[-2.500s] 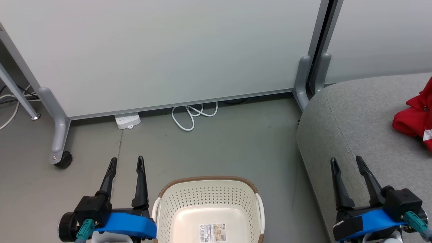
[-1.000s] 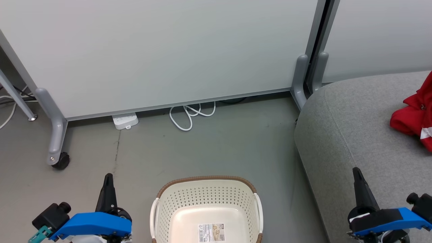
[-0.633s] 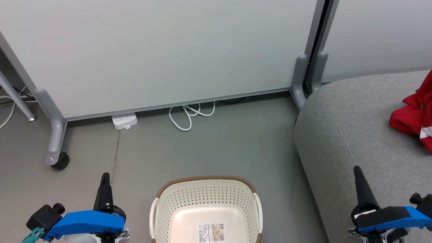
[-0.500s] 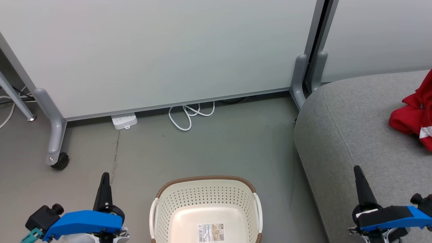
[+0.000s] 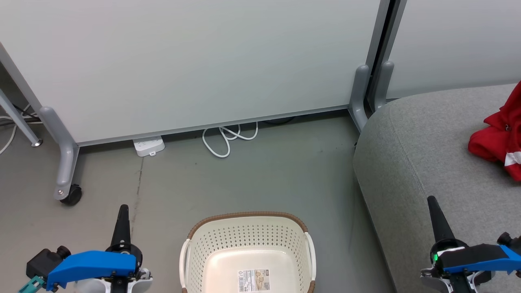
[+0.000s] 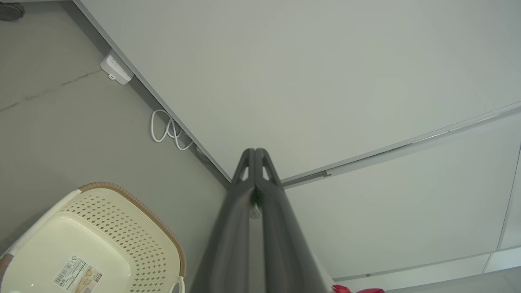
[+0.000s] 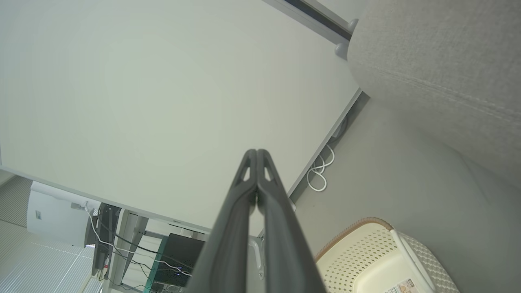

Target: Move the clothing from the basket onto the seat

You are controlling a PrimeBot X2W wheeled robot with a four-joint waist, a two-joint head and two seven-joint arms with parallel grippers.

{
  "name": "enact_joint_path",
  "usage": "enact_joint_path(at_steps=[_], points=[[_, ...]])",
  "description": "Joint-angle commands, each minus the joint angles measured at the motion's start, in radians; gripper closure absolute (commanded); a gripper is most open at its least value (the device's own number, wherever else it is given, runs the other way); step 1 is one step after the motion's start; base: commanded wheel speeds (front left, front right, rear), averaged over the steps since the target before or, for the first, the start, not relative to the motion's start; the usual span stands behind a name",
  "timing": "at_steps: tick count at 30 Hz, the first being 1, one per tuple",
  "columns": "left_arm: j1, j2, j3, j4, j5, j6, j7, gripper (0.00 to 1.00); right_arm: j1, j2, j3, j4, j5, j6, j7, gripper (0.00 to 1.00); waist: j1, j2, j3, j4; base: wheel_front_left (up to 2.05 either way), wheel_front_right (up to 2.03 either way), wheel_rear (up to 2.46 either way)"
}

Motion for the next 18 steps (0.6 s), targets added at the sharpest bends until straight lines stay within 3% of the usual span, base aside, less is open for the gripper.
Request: enact_joint_path(at_steps=[1,18], points=[[-0.026,0.000,0.007,-0.012,-0.026,-0.005,0.007,1.00,-0.019,0.001,-0.004,-0.009,0.027,0.000,0.008,1.00,0.0000,0.0000,0.000,0.000,0.00,0.00,0.00],[-0.033,0.000,0.031,-0.012,-0.168,-0.017,0.045,1.00,-0.029,0.003,-0.013,-0.010,0.178,0.000,0.047,1.00,0.0000,0.0000,0.001,-0.005,0.00,0.00,0.00]])
